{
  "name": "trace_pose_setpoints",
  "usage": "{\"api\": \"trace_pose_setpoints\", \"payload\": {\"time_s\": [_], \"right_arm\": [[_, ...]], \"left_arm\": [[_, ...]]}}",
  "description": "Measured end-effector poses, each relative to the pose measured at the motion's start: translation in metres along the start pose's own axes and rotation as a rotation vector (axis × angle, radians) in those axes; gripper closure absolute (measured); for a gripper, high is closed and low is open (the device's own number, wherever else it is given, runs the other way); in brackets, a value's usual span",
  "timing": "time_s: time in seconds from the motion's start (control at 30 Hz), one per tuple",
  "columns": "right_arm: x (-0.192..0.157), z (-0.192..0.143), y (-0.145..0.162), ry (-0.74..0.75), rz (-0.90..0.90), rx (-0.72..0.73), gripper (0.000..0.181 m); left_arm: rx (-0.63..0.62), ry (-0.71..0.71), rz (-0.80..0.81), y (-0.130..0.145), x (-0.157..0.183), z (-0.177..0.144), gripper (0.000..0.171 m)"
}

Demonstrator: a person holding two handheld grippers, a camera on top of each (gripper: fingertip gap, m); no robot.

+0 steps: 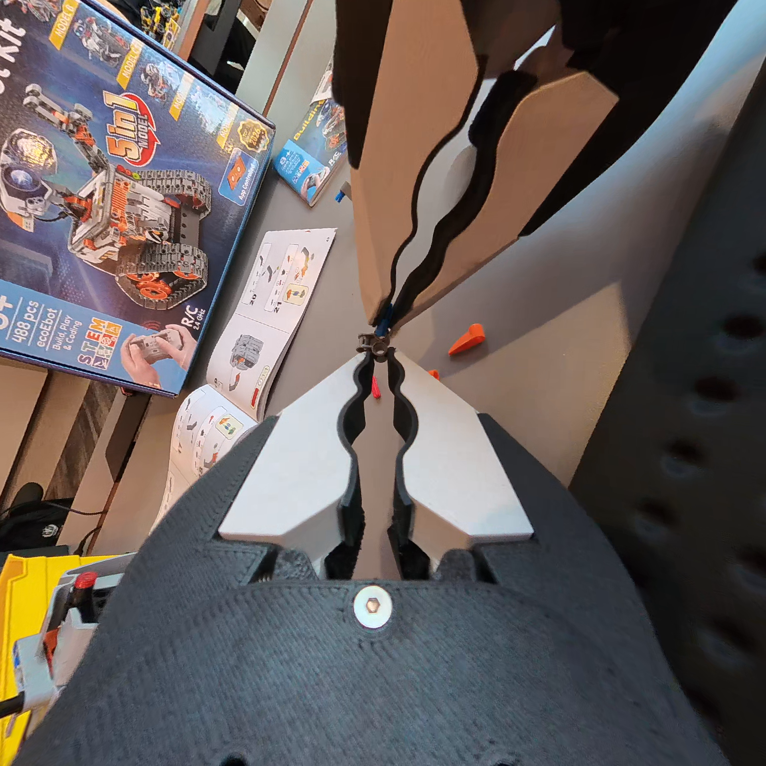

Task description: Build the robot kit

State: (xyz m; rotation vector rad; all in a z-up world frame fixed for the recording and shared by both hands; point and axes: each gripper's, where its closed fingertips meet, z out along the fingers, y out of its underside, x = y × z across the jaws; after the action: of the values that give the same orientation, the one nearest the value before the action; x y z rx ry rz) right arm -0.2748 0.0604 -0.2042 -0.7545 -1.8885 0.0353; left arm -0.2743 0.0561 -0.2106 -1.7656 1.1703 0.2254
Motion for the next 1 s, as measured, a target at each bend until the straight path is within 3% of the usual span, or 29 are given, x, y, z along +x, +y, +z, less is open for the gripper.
{"api": "trace_pose_setpoints", "payload": {"time_s": [0.57,1.0], "right_arm": [[-0.004,0.004,0.002,-0.056,0.13,0.031,0.177],[0.001,-0.005,-0.01,-0.099,0.252,0.153,0.176]], "left_arm": [[0.086,0.037,-0.106,-0.005,0.0,-0.004,0.167],[0.14,0.086,-0.162,-0.008,0.001,-0.008,0.168]]}}
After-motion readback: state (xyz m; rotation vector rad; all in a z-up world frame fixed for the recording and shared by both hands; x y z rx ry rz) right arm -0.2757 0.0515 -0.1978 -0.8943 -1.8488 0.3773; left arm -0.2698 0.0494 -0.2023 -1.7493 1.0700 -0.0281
